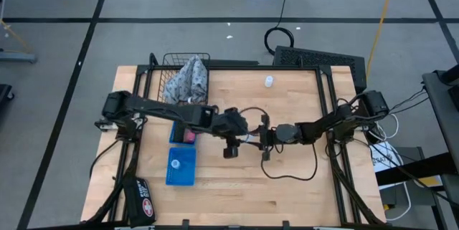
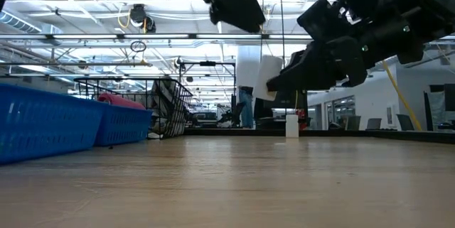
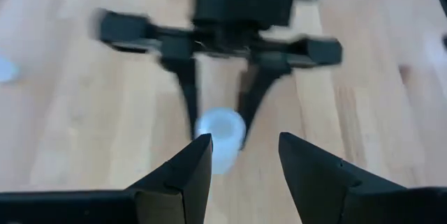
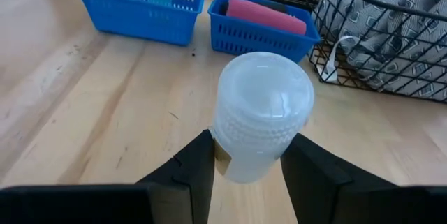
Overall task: Pick & Place Medicine items
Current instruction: Put the right transparent bottle into the bottom blue basket
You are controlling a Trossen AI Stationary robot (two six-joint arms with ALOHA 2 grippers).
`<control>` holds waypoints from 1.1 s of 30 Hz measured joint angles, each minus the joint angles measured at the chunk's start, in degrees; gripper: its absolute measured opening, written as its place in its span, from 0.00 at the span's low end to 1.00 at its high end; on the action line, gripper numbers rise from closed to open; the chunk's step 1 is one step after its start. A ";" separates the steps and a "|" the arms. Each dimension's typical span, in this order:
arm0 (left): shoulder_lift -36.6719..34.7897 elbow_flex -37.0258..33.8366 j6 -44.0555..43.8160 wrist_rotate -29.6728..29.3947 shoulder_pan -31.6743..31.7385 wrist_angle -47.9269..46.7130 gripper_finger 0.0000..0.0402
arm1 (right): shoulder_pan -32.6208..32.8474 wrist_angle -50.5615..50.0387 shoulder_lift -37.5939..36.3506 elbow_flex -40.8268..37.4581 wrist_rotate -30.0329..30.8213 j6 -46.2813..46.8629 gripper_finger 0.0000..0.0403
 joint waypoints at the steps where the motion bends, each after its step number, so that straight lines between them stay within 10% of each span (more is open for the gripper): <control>1: 1.29 0.92 0.89 1.15 0.00 -0.55 0.44 | 0.02 -0.03 0.00 0.00 0.03 0.00 0.33; 14: 7.60 2.04 4.85 0.41 0.69 4.06 0.45 | 0.02 -0.73 0.00 0.00 -0.12 0.02 0.33; 33: 9.15 2.00 4.16 1.51 2.78 3.72 0.72 | 0.05 -1.35 0.00 0.00 -0.30 -0.35 0.33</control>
